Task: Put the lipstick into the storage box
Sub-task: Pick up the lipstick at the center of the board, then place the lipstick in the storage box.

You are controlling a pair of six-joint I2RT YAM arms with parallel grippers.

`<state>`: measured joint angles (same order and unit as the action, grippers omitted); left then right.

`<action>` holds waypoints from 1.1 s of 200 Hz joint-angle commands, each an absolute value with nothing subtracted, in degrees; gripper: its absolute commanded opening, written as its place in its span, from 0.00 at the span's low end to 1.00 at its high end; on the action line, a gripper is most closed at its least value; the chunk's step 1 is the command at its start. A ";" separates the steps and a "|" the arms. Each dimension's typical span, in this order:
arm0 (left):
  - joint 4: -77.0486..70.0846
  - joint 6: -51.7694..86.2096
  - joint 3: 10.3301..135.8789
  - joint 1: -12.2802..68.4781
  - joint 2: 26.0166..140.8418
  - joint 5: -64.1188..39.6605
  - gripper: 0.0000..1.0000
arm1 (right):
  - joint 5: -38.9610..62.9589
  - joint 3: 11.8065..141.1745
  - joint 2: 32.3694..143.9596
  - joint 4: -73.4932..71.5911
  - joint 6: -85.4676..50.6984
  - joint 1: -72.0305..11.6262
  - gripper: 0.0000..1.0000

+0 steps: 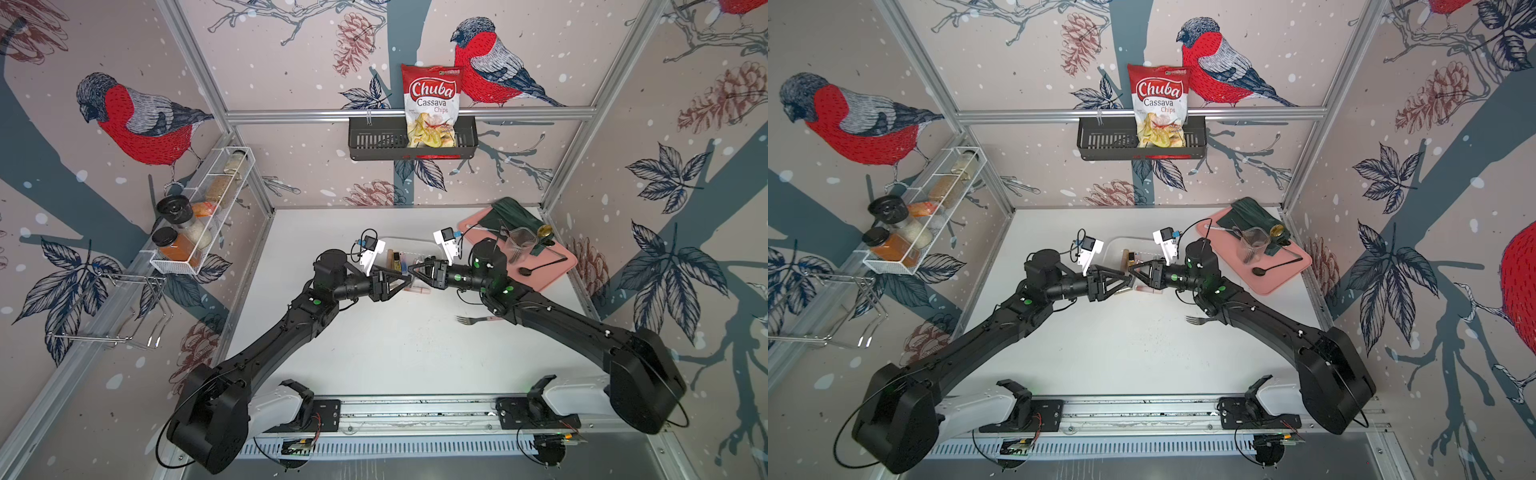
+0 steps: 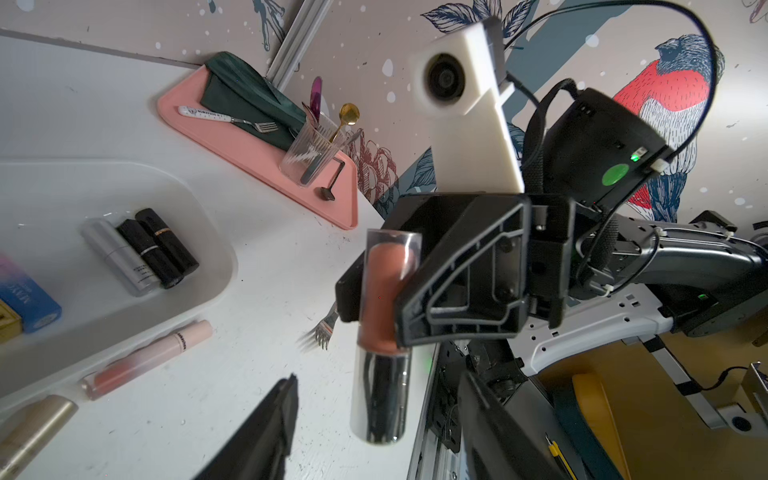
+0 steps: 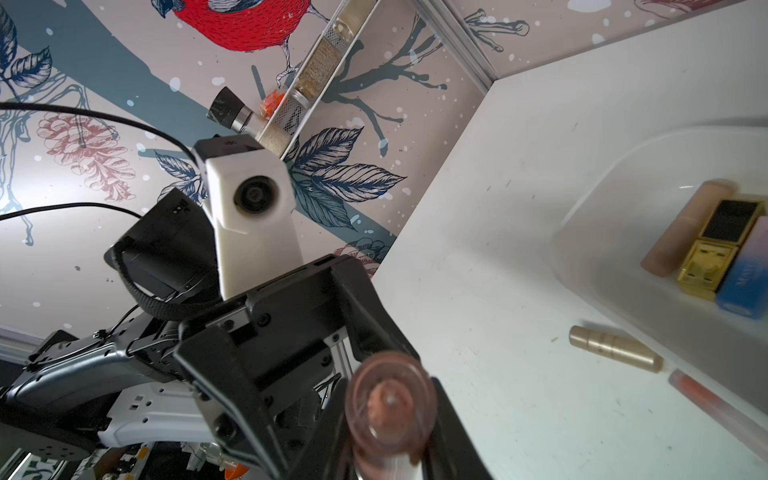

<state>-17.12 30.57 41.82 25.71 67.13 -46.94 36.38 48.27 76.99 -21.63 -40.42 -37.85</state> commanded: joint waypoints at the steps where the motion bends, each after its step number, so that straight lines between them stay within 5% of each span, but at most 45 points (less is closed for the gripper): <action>1: -13.98 27.96 45.00 23.43 66.24 -46.52 0.69 | 34.14 50.53 78.24 -17.66 -40.45 -35.38 0.24; 58: 12.39 9.75 52.03 19.37 65.76 -24.59 0.79 | 28.04 66.10 92.64 4.07 -28.41 -29.65 0.24; 175: 13.20 2.55 46.59 19.50 72.61 -24.32 0.79 | 21.82 82.59 118.30 10.79 -24.47 -32.17 0.25; 220: 13.66 1.49 46.04 22.52 73.54 -24.16 0.79 | 21.81 83.41 120.22 10.59 -24.88 -32.34 0.43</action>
<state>12.88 3.31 46.11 20.58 72.75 -24.21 22.50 83.02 120.29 11.14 -25.28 -32.23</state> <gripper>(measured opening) 0.789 0.371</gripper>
